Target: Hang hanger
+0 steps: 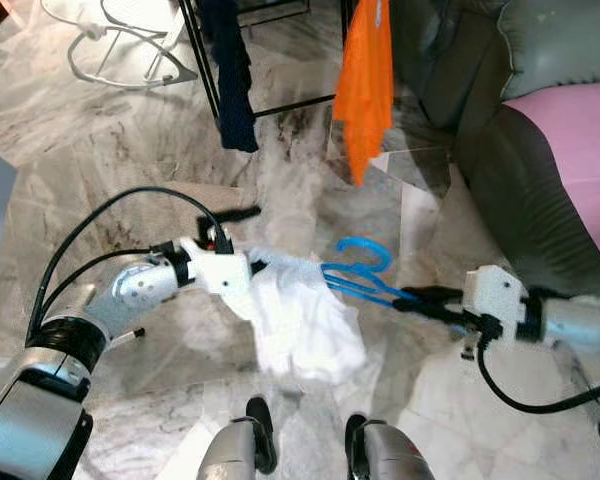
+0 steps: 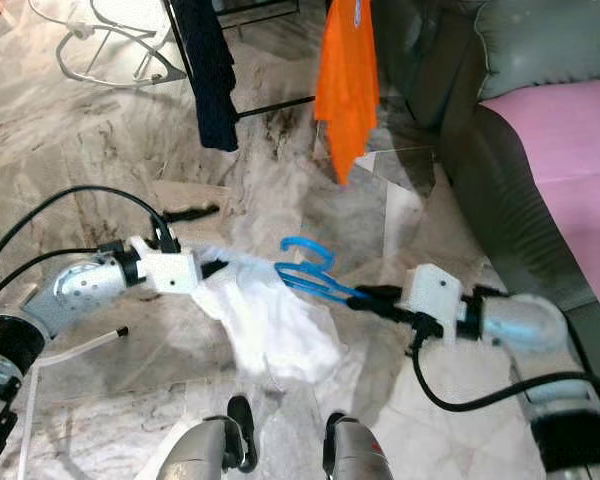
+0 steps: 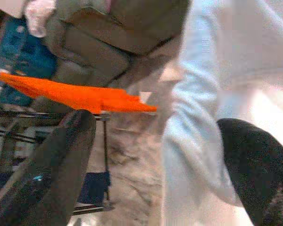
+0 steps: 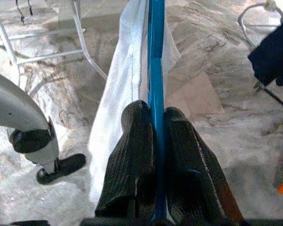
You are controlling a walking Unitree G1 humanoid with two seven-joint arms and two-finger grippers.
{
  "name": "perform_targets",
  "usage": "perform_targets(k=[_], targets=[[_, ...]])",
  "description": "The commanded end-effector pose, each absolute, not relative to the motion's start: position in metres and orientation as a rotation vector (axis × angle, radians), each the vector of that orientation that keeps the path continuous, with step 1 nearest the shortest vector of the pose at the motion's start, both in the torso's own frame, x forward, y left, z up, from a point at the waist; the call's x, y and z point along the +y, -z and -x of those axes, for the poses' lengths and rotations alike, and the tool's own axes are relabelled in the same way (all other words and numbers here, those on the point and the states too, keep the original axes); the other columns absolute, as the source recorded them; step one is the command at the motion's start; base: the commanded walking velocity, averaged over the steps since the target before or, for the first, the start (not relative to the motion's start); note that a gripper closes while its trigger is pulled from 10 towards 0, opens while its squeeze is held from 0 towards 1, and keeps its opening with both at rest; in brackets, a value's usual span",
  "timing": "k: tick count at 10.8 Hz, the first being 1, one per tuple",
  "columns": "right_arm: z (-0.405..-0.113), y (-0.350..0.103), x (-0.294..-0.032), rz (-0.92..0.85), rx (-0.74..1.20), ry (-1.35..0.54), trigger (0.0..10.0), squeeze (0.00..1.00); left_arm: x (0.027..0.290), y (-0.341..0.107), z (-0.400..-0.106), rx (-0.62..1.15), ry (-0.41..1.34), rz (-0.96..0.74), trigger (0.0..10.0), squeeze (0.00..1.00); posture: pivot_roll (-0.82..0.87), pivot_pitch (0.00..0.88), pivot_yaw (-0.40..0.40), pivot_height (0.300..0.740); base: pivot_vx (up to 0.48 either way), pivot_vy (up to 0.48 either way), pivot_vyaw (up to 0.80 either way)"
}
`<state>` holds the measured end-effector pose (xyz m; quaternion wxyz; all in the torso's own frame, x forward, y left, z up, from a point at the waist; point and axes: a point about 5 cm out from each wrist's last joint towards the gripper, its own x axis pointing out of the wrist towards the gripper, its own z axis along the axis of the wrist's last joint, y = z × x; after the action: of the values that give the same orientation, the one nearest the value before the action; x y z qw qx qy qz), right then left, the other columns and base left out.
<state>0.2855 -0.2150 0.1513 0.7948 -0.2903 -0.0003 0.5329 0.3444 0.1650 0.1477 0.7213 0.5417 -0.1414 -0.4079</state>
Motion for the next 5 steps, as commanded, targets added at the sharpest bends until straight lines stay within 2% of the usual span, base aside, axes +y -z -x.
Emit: perform_targets(k=[1, 2, 3, 4, 5], targets=[[-0.285, -0.154, -0.213, 0.655, -0.029, -1.169, 10.0, 0.0, 0.172, -0.142, -0.342, -0.26, 0.94, -1.218, 2.4, 0.0, -0.14, 0.301, 0.058, 0.74, 0.0, 0.0, 0.0], [-0.289, -0.156, -0.209, 0.67, -0.048, -1.173, 10.0, 0.0, 0.172, -0.135, -0.341, -0.184, 0.995, -1.213, 0.9, 0.0, -0.14, 0.302, 0.059, 0.74, 0.0, 0.0, 0.0], [-0.29, -0.154, -0.205, 0.673, -0.059, -1.179, 10.0, 0.0, 0.169, -0.132, -0.342, -0.159, 1.021, -1.191, 5.2, 0.0, -0.14, 0.303, 0.061, 0.74, 0.0, 0.0, 0.0], [-0.289, -0.152, -0.203, 0.678, -0.06, -1.186, 10.0, 0.0, 0.167, -0.131, -0.341, -0.154, 1.045, -1.192, 0.0, 0.0, -0.14, 0.303, 0.063, 0.74, 0.0, 0.0, 0.0], [-0.288, -0.15, -0.203, 0.68, -0.059, -1.189, 10.0, 0.0, 0.168, -0.13, -0.34, -0.148, 1.049, -1.195, 0.0, 0.0, -0.14, 0.302, 0.066, 0.74, 0.0, 0.0, 0.0]])
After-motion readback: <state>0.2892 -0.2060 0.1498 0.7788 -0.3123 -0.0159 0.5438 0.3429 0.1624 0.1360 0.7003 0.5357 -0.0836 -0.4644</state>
